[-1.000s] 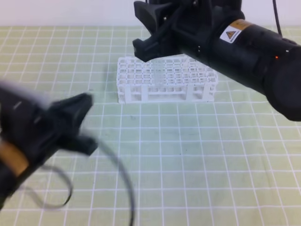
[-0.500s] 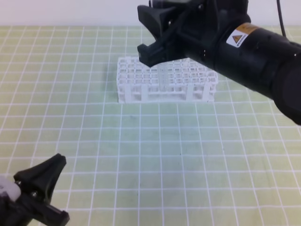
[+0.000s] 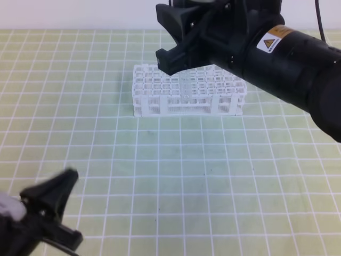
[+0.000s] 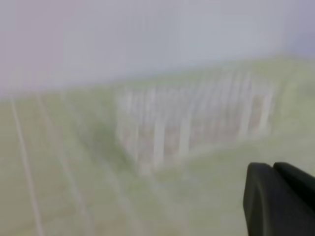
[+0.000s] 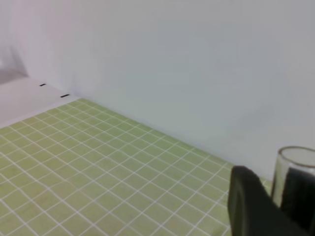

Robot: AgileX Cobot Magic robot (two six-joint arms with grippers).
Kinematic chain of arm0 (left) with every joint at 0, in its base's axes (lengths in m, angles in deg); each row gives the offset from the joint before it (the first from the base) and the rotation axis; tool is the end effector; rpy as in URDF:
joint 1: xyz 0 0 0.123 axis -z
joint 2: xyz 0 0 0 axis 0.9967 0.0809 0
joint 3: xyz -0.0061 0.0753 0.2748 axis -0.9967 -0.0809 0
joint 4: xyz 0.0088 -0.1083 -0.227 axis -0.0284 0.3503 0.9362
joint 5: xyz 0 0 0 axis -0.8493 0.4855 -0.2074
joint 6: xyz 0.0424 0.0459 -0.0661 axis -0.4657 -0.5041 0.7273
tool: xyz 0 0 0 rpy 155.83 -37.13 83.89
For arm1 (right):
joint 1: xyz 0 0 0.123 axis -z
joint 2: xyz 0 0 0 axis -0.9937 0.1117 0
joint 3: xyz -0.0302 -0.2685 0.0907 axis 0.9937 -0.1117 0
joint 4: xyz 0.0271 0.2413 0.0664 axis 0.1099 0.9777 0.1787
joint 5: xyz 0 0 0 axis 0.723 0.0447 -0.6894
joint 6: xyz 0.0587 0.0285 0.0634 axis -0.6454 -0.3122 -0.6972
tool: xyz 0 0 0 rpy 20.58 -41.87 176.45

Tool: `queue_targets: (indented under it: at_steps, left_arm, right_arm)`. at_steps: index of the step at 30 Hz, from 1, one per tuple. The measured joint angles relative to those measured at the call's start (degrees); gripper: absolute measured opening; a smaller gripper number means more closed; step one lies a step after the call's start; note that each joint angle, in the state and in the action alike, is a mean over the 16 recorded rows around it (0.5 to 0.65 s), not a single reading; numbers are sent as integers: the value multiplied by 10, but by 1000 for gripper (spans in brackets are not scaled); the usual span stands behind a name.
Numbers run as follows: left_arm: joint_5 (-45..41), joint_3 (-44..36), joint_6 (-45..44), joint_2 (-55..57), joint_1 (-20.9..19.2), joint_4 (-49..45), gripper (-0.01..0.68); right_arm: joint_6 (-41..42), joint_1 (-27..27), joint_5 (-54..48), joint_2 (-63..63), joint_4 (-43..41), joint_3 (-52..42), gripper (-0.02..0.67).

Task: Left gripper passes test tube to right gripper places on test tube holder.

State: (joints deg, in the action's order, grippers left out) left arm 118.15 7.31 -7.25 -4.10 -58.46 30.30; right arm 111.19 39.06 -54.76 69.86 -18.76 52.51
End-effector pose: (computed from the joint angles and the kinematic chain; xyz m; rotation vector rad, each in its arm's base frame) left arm 0.1275 -0.0736 0.1925 0.4254 1.5086 -0.4465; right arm 0.2409 0.2321 0.3950 -0.6067 1.5242 0.5531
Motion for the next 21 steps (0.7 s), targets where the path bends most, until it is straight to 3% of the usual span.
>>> queue_targets:
  at_steps: [11,21]
  left_arm:
    - [89,-1,83,12,0,-9,0]
    - [-104,57,193,-1,0,-95,0]
  right_arm:
    - [0,0,-1,0,1,0,91]
    - [0,0,-8,-1,1,0,91]
